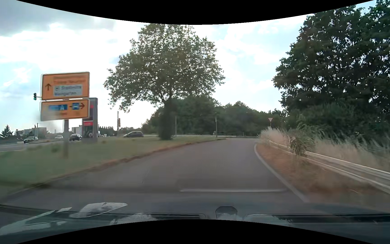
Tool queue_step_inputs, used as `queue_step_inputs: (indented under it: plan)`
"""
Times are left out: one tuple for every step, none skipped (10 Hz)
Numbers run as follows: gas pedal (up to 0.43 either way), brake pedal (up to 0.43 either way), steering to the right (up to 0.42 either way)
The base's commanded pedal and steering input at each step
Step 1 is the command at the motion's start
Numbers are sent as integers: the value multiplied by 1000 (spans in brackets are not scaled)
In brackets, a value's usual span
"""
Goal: Follow the waypoints while adhering to traffic rules and regulations
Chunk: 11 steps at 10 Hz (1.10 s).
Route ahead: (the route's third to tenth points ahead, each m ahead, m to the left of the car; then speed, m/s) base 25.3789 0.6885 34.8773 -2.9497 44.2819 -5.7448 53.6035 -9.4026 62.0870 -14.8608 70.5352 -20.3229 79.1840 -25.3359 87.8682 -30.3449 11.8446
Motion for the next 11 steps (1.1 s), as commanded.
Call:
queue_step_inputs:
  plan:
    - [118,0,46]
    - [118,0,46]
    - [118,0,47]
    - [118,0,48]
    - [118,0,48]
    - [118,0,48]
    - [118,0,49]
    - [118,0,53]
    - [118,0,57]
    - [110,0,58]
    - [110,0,58]
